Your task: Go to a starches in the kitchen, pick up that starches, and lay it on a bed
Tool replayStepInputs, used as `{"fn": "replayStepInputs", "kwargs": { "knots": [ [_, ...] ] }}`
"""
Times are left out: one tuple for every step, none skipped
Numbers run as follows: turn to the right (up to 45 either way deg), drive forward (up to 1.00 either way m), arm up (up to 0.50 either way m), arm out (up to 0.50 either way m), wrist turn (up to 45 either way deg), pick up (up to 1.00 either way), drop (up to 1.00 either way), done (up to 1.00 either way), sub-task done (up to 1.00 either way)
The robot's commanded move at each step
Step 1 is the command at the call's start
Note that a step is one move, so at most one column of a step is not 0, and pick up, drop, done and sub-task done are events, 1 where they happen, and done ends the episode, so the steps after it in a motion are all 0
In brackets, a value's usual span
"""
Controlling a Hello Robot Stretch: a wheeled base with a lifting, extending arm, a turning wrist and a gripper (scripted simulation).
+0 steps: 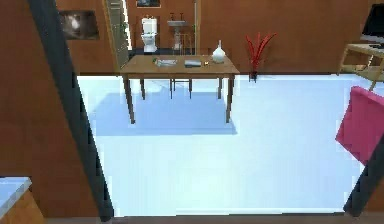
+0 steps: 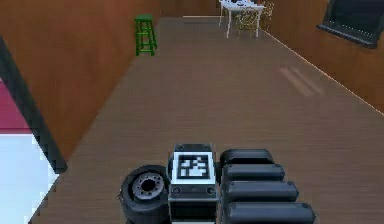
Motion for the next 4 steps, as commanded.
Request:
{"fn": "replayStepInputs", "kwargs": {
  "knots": [
    [0.0,1.00,0.00,0.00,0.0,0.00,0.00,0.00,0.00],
    [-6.0,0.00,0.00,0.00,0.0,0.00,0.00,0.00,0.00],
    [0.0,0.50,0.00,0.00,0.0,0.00,0.00,0.00,0.00],
    [-45.0,0.00,0.00,0.00,0.0,0.00,0.00,0.00,0.00]
  ]
}}
